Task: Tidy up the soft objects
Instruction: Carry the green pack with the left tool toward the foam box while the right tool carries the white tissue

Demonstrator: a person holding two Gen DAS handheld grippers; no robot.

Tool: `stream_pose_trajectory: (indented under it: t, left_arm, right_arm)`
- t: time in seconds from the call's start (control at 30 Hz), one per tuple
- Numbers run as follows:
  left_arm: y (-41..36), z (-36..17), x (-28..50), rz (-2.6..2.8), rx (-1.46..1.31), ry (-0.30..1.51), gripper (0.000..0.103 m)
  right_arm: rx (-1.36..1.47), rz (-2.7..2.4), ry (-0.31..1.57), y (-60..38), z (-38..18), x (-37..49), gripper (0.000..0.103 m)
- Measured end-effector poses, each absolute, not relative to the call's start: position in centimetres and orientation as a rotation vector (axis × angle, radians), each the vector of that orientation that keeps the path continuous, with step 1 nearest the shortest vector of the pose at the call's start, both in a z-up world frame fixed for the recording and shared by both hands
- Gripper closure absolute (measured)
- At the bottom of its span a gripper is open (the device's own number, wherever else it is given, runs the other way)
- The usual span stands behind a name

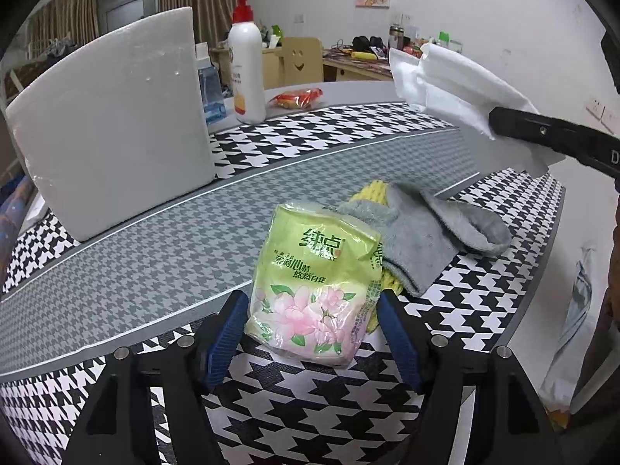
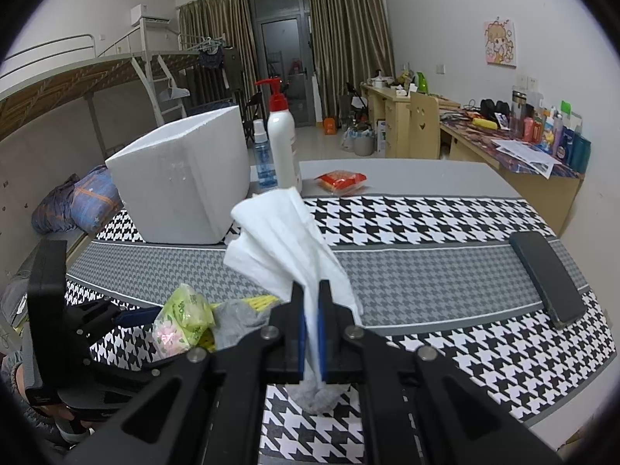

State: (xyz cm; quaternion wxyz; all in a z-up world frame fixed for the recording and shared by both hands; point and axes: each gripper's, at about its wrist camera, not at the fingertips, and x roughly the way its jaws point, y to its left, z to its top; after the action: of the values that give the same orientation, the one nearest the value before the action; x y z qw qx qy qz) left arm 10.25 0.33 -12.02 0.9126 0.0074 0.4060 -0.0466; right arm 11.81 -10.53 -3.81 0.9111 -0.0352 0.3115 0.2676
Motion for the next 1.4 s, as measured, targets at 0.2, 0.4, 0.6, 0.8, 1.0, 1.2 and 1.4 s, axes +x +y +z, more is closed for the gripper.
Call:
stream_pose_trajectory:
  t: [0.2, 0.4, 0.6, 0.8, 1.0, 1.2, 1.4]
  left_arm:
    - [0.4, -11.8, 10.0, -0.099, 0.013, 0.830, 0.048]
    - [0.5, -11.2, 9.3, -0.105, 0.003, 0.809, 0.051]
    - [0.7, -9.8, 8.5, -0.105, -0.006, 0.762, 0.052]
    - [1.0, -8.0, 7.9, -0.089, -0.013, 0.705, 0.052]
    - [1.1, -6.3, 7.7, -0.084, -0.007, 0.657, 0.052]
    - [1.4, -4.7, 7.7, -0.067, -0.001, 0.610, 0.052]
    - [1.8, -3.1, 7.7, -0.064, -0.001, 0.569, 0.052]
  right_arm:
    - [-0.073, 0.552, 0.642, -10.5, -3.9, 11.7, 0.096]
    - [-0.072, 0.558, 0.637, -10.5, -3.7, 11.6, 0.096]
    - [-0.073, 0.562, 0.631, -10.6, -3.6, 11.4, 0.096]
    - [-0.069, 0.571, 0.619, -10.5, -3.3, 11.1, 0.096]
    - [-0.070, 0.578, 0.602, -10.3, -2.8, 10.8, 0.096]
    - [-0.062, 0.583, 0.574, -10.4, -2.0, 10.7, 0.096]
    - [-0.051, 0.588, 0.553, -10.3, -1.3, 10.7, 0.096]
